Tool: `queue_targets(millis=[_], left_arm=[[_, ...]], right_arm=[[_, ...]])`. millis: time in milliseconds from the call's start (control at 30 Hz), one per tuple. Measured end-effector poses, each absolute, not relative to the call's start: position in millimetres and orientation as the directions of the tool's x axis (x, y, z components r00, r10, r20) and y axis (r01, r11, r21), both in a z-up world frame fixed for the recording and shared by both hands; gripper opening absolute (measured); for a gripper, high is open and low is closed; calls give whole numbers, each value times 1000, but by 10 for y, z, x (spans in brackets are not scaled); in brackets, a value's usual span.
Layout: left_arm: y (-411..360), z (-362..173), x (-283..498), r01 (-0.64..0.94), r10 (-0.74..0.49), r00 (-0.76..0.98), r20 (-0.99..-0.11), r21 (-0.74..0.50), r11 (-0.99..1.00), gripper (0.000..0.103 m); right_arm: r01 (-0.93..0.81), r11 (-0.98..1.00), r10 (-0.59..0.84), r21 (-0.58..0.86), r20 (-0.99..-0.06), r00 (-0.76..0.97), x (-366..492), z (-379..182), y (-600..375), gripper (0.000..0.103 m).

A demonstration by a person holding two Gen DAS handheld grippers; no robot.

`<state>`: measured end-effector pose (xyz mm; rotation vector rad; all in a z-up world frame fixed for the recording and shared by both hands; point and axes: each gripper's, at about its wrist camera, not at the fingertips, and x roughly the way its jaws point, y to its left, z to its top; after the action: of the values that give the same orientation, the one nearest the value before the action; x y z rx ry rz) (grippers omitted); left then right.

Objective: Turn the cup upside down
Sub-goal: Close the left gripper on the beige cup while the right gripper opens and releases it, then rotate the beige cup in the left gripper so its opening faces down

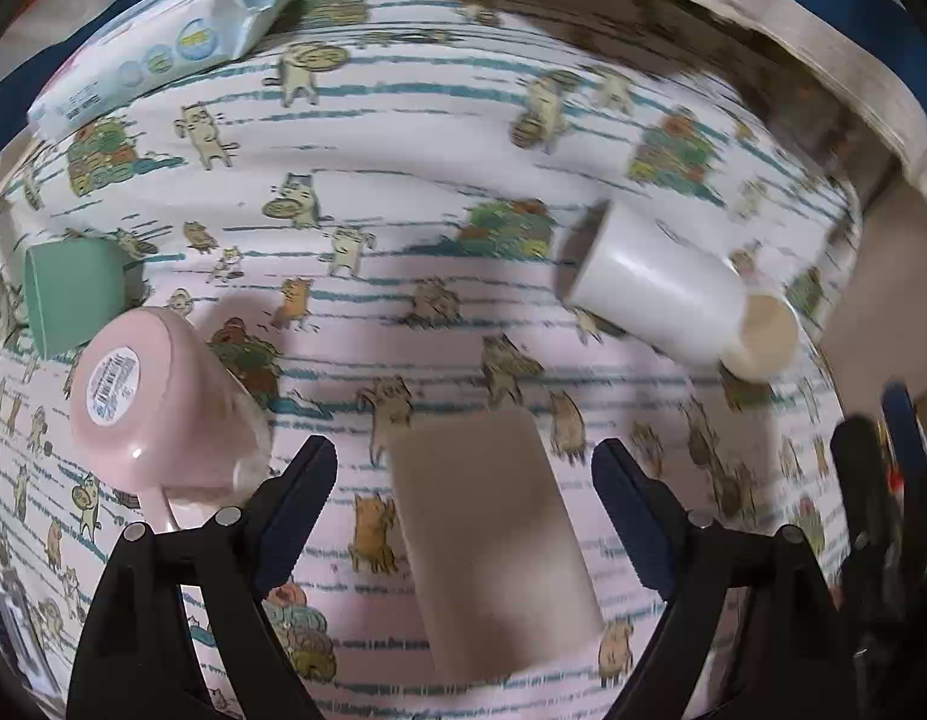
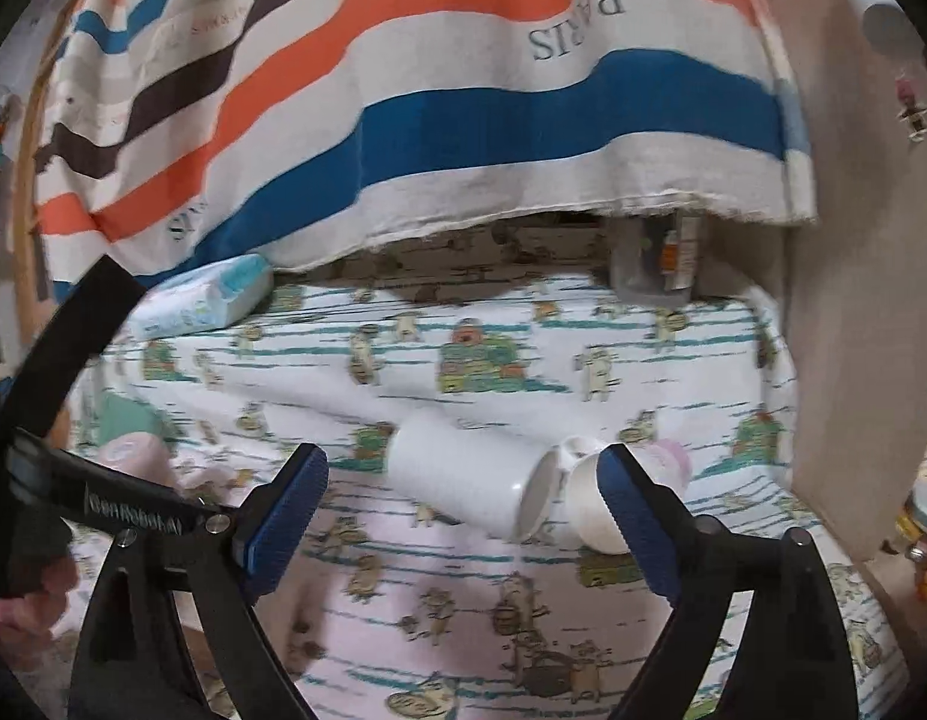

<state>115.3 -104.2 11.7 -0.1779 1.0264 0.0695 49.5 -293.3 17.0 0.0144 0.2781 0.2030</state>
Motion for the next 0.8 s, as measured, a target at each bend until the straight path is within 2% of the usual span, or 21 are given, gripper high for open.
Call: queue_targets(millis=[200,333,500,567,600,633,800], left_arm=[[-881,-71,1314,-288,18,442,-897,-122,950,86],[-815,-151,1329,-316,-64,414,-908,-209,925,86],[-848,-225,1425,-328,-87,388,-918,-225,917,86],[-865,-288,1477,-335,-90,362,-928,-219,916,81],[-867,-318,1487,-339,-90,355,-931,-218,915,71],[-875,-344,1493,-340,-98,346,-933,-222,914,69],[-940,-424,1540,-340,-45,337,-941,-166,926,69]], right_arm=[[-153,987,158,41,-311,937,619,42,-2925,92],[-114,993,111,7,-292,950,606,17,-2888,93],[-123,992,120,12,-312,942,632,-9,-2874,92],[-107,994,104,8,-312,944,638,-15,-2880,93],[-98,995,95,6,-311,945,643,-15,-2888,93],[-95,995,93,9,-313,945,647,-13,-2900,93],[-97,995,100,27,-343,934,704,-37,-2924,93]])
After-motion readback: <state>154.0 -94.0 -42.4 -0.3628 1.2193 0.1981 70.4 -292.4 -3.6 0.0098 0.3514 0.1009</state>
